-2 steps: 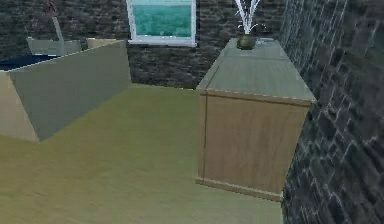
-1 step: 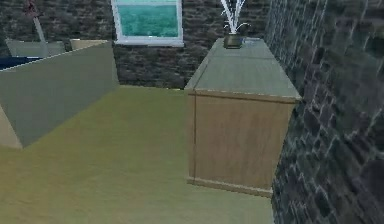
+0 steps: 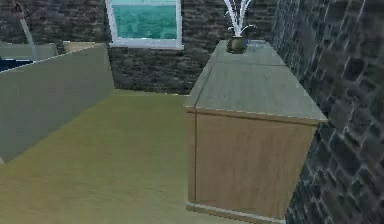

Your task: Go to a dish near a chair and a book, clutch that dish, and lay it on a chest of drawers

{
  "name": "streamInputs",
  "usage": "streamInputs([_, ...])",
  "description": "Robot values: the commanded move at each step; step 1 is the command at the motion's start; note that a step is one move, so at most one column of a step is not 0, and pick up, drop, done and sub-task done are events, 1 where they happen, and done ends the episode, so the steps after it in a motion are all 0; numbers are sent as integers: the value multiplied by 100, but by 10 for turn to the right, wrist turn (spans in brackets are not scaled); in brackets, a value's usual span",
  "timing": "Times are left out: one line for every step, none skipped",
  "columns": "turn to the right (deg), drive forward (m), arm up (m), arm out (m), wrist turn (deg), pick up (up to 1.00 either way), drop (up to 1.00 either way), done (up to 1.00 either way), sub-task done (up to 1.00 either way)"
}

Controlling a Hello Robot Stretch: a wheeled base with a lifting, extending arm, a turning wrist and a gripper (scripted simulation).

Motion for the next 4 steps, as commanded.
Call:
streamInputs([-450,0,0,0,0,0,0,0,0])
streamInputs([-270,0,0,0,0,0,0,0,0])
streamInputs([0,75,0,0,0,0,0,0,0])
streamInputs([-360,0,0,0,0,0,0,0,0])
